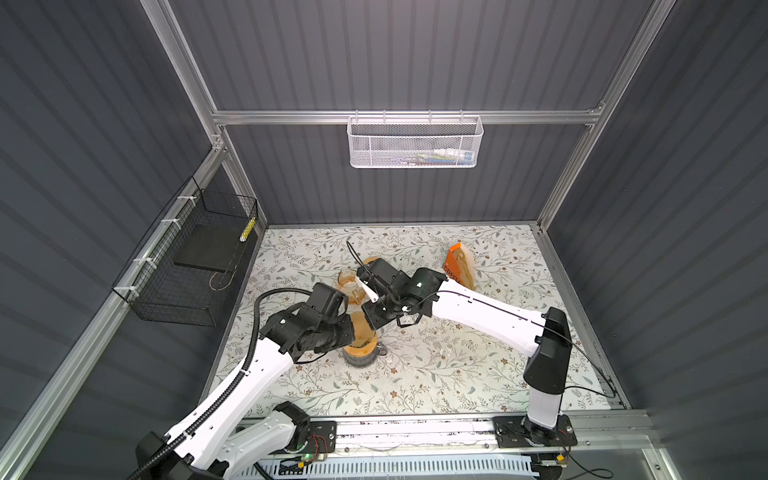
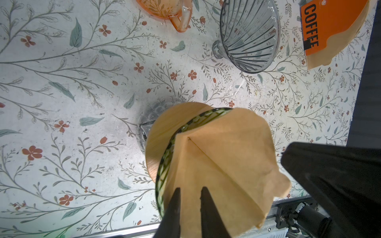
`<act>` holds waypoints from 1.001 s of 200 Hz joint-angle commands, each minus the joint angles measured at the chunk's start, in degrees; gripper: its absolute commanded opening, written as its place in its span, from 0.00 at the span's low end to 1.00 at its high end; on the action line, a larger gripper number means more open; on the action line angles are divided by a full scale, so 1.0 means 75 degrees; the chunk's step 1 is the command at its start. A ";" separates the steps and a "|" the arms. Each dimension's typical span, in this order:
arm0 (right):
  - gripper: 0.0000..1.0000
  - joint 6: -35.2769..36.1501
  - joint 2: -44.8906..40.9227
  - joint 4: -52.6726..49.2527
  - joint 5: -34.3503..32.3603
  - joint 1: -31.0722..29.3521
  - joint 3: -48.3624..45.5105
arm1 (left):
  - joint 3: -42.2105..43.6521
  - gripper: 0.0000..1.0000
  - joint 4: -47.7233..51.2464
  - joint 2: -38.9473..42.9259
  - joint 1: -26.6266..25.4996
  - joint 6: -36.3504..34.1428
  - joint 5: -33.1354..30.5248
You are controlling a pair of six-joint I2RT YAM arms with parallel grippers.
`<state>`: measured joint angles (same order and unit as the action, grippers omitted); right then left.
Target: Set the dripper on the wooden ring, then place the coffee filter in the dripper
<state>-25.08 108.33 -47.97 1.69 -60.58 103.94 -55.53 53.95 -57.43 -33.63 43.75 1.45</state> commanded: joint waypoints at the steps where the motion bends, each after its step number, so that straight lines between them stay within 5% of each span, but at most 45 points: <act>1: 0.07 0.0016 0.0157 0.0033 -0.0072 -0.0032 0.0105 | -0.0038 0.20 0.0175 0.0128 -0.0028 0.0026 -0.0087; 200: 0.07 -0.0100 0.0094 0.0420 -0.0052 -0.0031 -0.0641 | 0.0160 0.20 0.0060 -0.0026 -0.0028 0.0039 -0.0061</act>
<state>-25.41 108.60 -44.93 1.54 -60.64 100.22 -54.89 53.34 -57.34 -33.63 43.75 1.48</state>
